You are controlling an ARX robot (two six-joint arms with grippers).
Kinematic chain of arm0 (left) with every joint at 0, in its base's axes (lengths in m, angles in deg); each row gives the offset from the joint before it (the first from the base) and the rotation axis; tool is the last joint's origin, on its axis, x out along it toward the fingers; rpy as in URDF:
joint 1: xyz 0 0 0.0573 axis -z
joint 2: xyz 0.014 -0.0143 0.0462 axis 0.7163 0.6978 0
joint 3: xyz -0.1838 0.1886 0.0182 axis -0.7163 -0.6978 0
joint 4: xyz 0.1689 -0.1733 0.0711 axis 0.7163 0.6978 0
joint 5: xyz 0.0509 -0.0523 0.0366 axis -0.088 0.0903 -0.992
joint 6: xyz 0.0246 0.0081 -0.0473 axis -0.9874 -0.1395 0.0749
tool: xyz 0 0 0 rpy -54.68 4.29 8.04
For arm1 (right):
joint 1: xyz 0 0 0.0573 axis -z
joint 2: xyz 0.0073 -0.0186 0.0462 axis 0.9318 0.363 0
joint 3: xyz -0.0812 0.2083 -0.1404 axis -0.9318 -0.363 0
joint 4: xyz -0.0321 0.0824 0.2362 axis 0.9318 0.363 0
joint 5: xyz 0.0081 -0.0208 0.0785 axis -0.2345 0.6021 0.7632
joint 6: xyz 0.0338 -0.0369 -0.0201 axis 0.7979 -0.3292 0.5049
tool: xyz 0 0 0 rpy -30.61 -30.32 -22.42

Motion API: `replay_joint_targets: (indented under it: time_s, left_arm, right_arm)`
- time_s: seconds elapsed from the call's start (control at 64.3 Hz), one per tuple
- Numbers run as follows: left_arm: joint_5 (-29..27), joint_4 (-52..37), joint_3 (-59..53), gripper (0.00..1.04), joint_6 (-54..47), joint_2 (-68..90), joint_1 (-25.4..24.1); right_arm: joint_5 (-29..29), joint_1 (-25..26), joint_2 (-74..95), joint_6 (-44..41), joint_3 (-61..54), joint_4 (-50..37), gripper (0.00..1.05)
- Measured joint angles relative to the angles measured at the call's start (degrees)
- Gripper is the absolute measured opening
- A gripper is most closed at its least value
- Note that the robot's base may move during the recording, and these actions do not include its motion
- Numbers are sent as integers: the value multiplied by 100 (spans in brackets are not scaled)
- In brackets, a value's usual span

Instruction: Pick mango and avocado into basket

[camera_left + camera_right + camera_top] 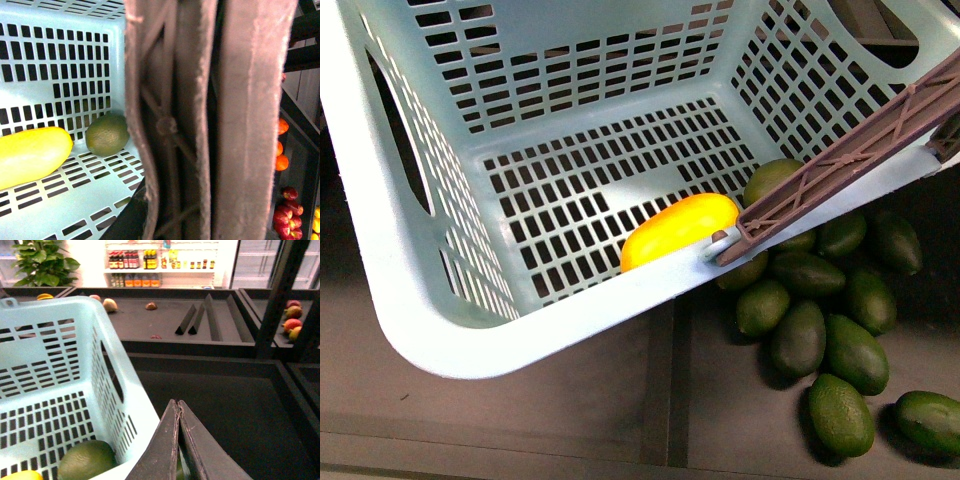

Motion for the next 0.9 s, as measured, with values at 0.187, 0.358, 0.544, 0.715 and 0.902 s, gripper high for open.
replay_joint_targets:
  time_s: [0.187, 0.358, 0.544, 0.715, 0.902]
  left_arm:
    - [15, 0, 0, 14, 0, 0, 0]
    - [4, 0, 0, 14, -2, 0, 0]
    - [7, 0, 0, 14, 0, 0, 0]
    - [11, 0, 0, 14, 0, 0, 0]
    - [11, 0, 0, 14, 0, 0, 0]
  right_arm:
    - [31, 4, -632, 0, -385, 269, 2]
    - [31, 7, -1285, 0, -658, 651, 2]
    - [33, 9, -1685, 0, -975, 656, 2]
    - [39, 11, -2448, 2, -1032, 1342, 2]
    - [39, 11, -3228, 2, -1034, 2076, 2]
